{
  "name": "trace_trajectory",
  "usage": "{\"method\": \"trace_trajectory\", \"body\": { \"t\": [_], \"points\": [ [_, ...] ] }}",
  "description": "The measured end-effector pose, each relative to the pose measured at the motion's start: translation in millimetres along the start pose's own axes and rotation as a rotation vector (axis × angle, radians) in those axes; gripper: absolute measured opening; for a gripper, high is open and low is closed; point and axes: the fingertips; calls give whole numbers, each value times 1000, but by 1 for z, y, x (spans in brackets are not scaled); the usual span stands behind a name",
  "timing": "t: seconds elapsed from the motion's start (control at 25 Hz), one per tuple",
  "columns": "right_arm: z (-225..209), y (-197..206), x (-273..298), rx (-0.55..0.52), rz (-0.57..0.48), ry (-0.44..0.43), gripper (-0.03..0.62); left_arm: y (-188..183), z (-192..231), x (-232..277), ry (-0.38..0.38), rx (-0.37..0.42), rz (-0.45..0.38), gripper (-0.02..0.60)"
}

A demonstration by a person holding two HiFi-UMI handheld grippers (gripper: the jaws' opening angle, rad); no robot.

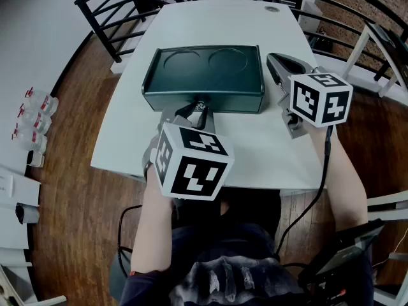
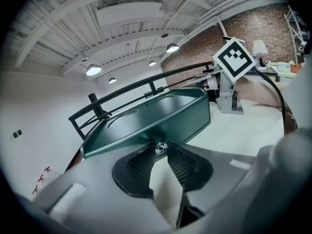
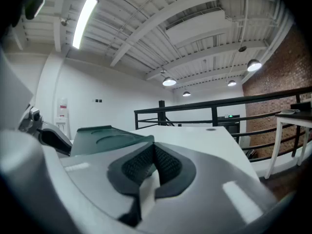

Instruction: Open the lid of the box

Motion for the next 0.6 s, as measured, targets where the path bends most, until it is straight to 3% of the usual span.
{"method": "trace_trajectory", "body": {
  "t": [0.6],
  "points": [
    [-2, 0, 0, -3, 1, 4, 3, 6, -7, -13, 30, 59, -25, 91]
  ]
}}
Point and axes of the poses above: the fingertips, and each gripper's own axes: x forward along the fingers, z to its left, y out of its underside, and after that the axes turned 3 degrees about -y, right-handed
